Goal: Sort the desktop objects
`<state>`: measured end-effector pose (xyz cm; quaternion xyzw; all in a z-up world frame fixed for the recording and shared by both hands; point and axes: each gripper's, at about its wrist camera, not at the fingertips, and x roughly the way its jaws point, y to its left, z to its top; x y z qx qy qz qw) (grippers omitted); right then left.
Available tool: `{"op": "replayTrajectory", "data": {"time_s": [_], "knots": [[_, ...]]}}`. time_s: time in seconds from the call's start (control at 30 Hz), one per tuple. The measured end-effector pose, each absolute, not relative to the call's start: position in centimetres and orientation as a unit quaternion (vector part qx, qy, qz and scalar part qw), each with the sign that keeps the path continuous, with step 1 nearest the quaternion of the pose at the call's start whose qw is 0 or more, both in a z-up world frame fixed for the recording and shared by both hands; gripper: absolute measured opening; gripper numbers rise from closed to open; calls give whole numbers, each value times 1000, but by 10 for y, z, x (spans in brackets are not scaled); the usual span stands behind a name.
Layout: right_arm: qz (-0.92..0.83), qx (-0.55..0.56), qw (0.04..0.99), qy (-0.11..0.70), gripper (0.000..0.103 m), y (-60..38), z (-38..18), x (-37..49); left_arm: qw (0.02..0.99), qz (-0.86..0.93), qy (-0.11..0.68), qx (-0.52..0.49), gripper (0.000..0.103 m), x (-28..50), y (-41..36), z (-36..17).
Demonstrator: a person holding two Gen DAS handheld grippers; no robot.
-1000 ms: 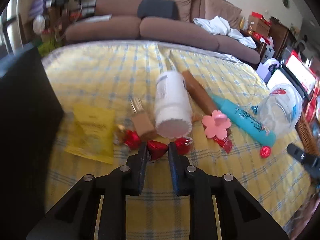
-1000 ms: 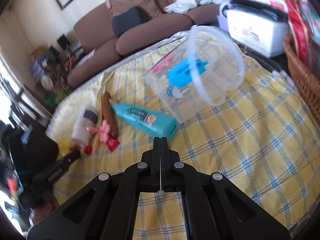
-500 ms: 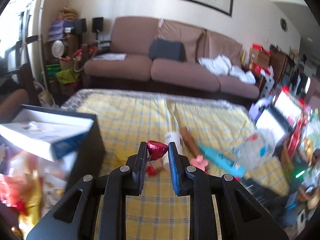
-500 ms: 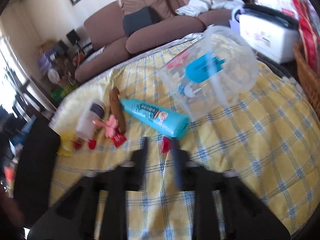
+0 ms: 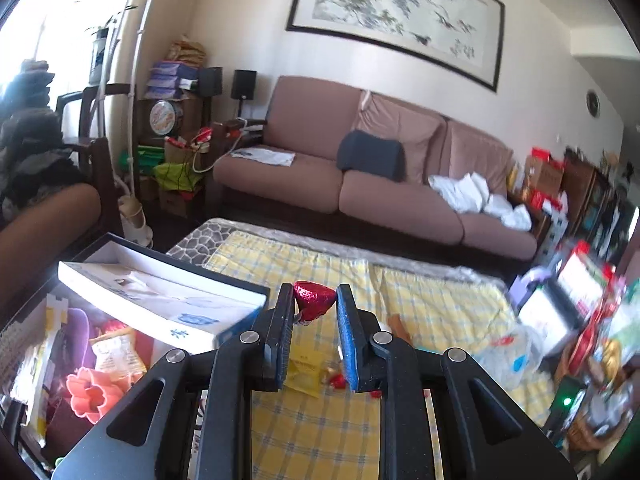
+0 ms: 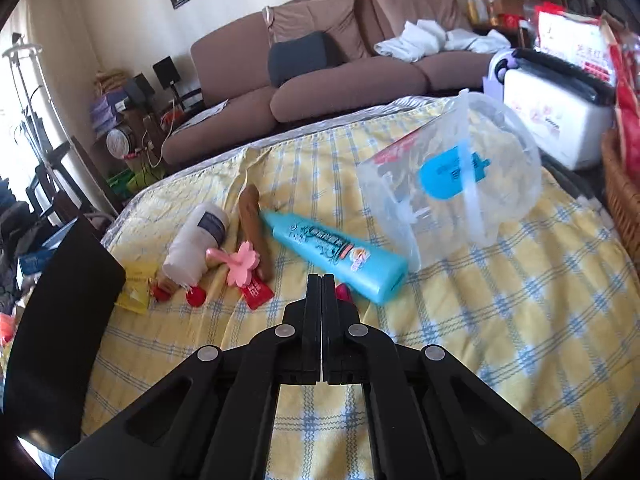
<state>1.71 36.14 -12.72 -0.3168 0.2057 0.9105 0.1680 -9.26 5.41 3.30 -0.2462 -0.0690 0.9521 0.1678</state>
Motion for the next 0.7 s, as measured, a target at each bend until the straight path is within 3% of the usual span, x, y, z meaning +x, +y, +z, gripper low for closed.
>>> {"op": "replayTrajectory", "data": {"time_s": [0.07,0.1,0.13,0.17,0.23,0.33,0.47,0.5,0.53,0.57,0.7], "knots": [[900,-334,187,208,6,367,-132,14,170,952,-78,-244,21,-92,47,36],[889,-351,202,216,23,370,-139,13,170,952,-81,-242,21,-92,44,37],[879,-364,206,230,47,374,-144,10,170,952,-83,-240,21,-91,42,39],[871,-370,204,249,54,376,-147,10,168,953,-82,-239,21,-91,41,40],[872,-346,198,284,55,379,-151,12,155,958,-63,-231,21,-91,40,44],[867,-352,232,264,55,378,-151,-5,136,966,-35,-217,21,-88,38,50],[839,-410,269,236,60,367,-162,-39,144,965,-67,-211,21,-89,24,57],[841,-407,275,227,55,359,-161,-41,144,964,-73,-210,21,-89,20,58],[845,-399,272,231,33,354,-162,-40,142,964,-76,-210,21,-89,17,57],[849,-390,269,231,23,351,-162,-39,140,964,-78,-211,21,-90,14,58],[870,-365,200,266,22,347,-160,-34,137,961,-93,-220,21,-95,7,56]]}}
